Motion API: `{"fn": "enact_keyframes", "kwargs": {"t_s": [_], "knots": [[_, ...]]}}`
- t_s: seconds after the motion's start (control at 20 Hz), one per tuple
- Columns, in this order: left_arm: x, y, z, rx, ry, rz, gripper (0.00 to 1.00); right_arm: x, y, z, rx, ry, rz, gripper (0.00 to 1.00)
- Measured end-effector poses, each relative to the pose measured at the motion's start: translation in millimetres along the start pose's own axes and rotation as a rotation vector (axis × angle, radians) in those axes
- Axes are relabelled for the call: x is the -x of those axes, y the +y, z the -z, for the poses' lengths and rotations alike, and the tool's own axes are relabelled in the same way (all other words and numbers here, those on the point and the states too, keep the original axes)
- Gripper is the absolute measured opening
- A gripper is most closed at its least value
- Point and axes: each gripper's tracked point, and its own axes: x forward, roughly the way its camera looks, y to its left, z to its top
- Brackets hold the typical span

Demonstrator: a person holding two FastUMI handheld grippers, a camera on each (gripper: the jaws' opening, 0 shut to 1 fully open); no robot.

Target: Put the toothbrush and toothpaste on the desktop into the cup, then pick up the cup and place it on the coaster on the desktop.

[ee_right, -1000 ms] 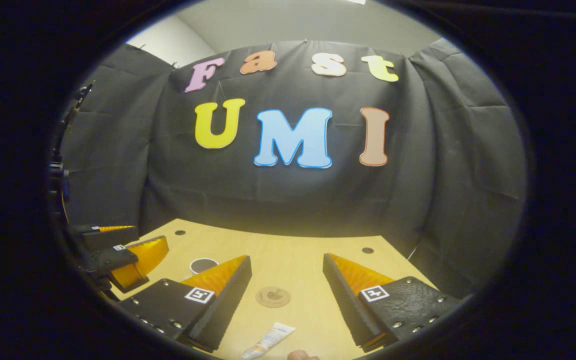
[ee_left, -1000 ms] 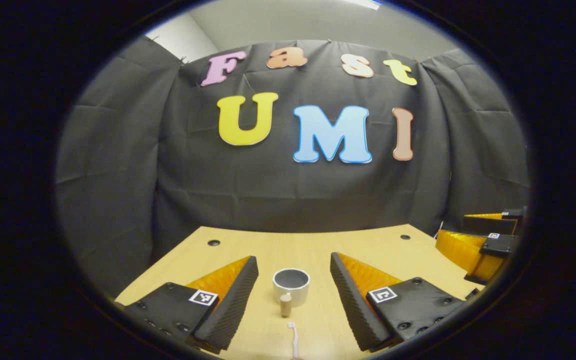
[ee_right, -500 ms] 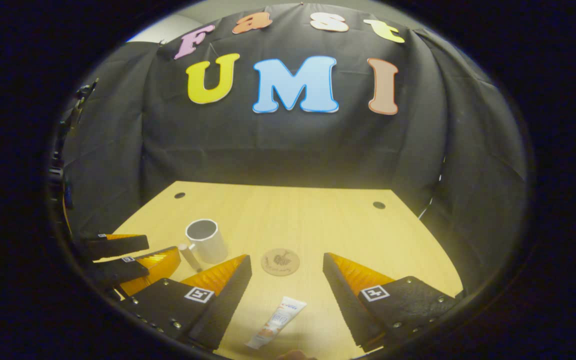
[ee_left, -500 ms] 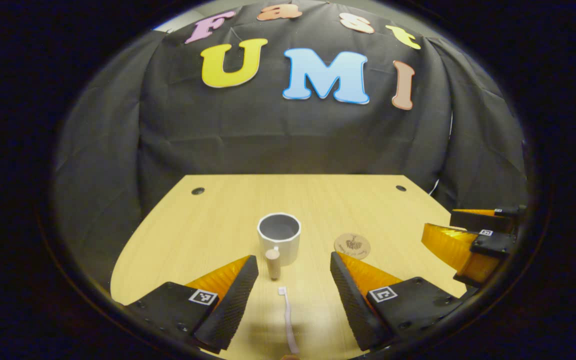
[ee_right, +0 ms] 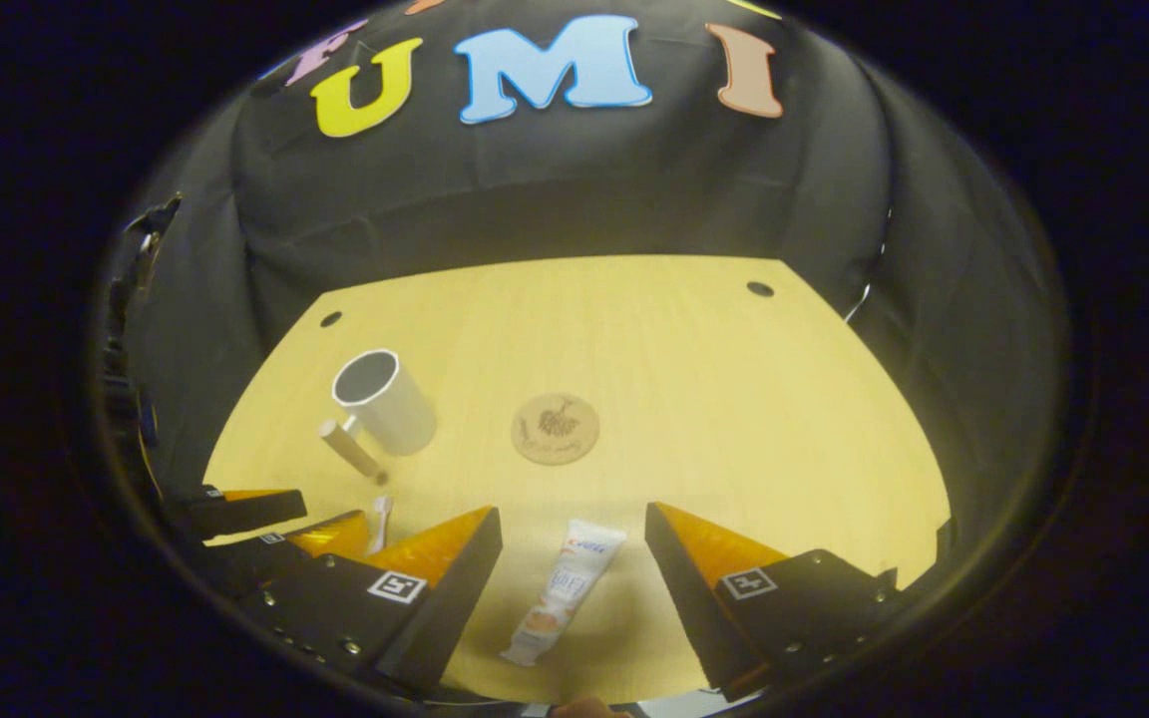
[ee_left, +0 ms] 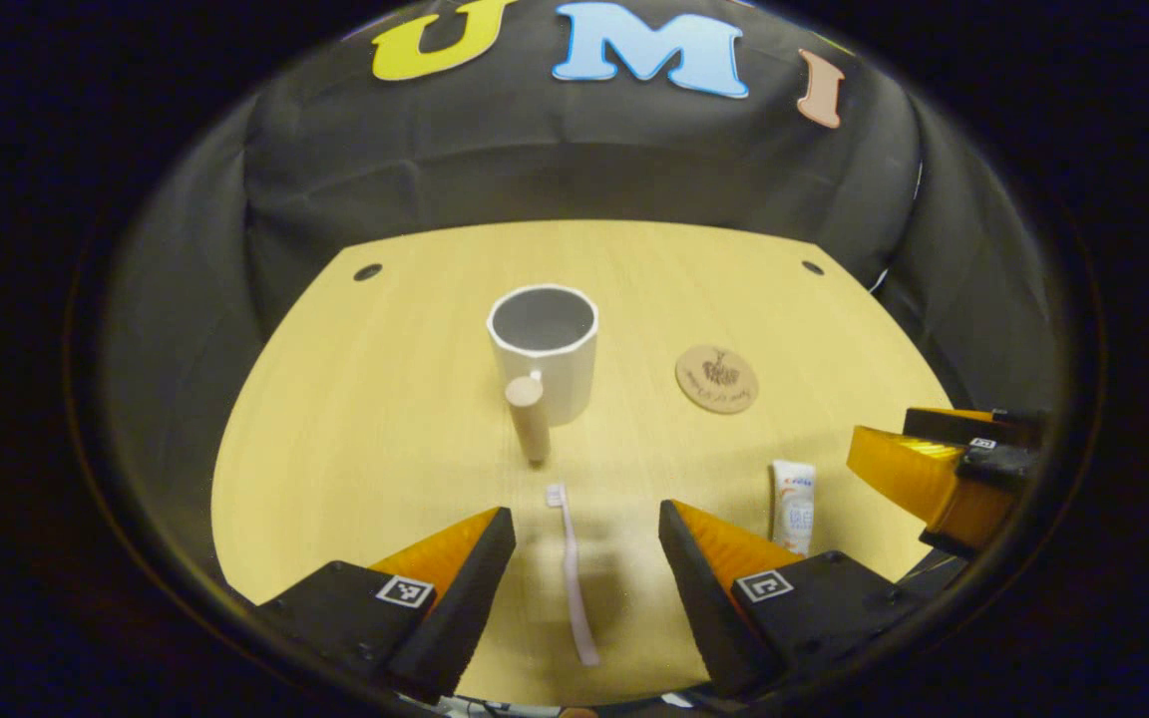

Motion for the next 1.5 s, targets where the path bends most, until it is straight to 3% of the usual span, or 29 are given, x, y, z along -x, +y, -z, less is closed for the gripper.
{"fn": "enact_keyframes", "kwargs": {"t_s": [0.05, 0.1, 0.25, 0.3, 0.35, 0.4, 0.45, 0.65, 0.9, 0.95, 1.0, 1.1, 1.15, 1.2, 1.25, 1.35, 1.4, 1.5], "knots": [[-5, -1, 12, 0.004, 0.049, 0.0, 1.0, -7, 2, 11, -0.009, 0.047, 0.0, 0.92], [-11, -1, 24, 0.01, 0.109, -0.001, 0.95, -13, 5, 21, -0.018, 0.097, -0.002, 0.92], [-23, -2, 51, 0.029, 0.234, -0.007, 0.95, -24, 13, 48, -0.044, 0.216, -0.022, 0.92], [-24, 0, 57, 0.033, 0.261, -0.01, 1.0, -27, 12, 56, -0.044, 0.25, -0.019, 0.92], [-27, 1, 62, 0.036, 0.281, -0.015, 0.96, -30, 12, 63, -0.046, 0.28, -0.02, 0.92], [-28, 1, 65, 0.037, 0.3, -0.019, 1.0, -33, 13, 68, -0.05, 0.306, -0.026, 0.92], [-30, 1, 68, 0.038, 0.313, -0.02, 0.96, -36, 13, 71, -0.056, 0.327, -0.028, 0.92], [-37, -1, 72, 0.059, 0.351, -0.025, 1.0, -45, 11, 79, -0.068, 0.387, -0.032, 0.92], [-44, 5, 71, 0.033, 0.352, -0.069, 0.9, -50, 9, 87, -0.046, 0.419, -0.034, 0.92], [-45, 5, 71, 0.029, 0.346, -0.069, 0.94, -51, 10, 89, -0.046, 0.425, -0.033, 0.92], [-44, 5, 71, 0.028, 0.349, -0.072, 0.82, -51, 10, 91, -0.047, 0.431, -0.037, 0.93], [-44, 4, 71, 0.024, 0.343, -0.071, 0.74, -53, 10, 95, -0.05, 0.444, -0.038, 0.89], [-44, 4, 72, 0.043, 0.344, -0.08, 0.77, -52, 10, 97, -0.057, 0.45, -0.041, 0.87], [-44, 3, 70, 0.041, 0.339, -0.08, 0.49, -53, 11, 99, -0.062, 0.457, -0.047, 0.81], [-43, 3, 72, 0.037, 0.338, -0.077, 0.51, -55, 9, 102, -0.065, 0.461, -0.045, 0.8], [-43, 2, 71, 0.066, 0.331, -0.085, 0.36, -54, 7, 104, -0.075, 0.478, -0.044, 0.66], [-44, 3, 71, 0.061, 0.337, -0.081, 0.34, -54, 4, 101, -0.066, 0.471, -0.044, 0.67], [-43, 2, 72, 0.065, 0.333, -0.078, 0.34, -55, 6, 106, -0.082, 0.493, -0.054, 0.51]]}}
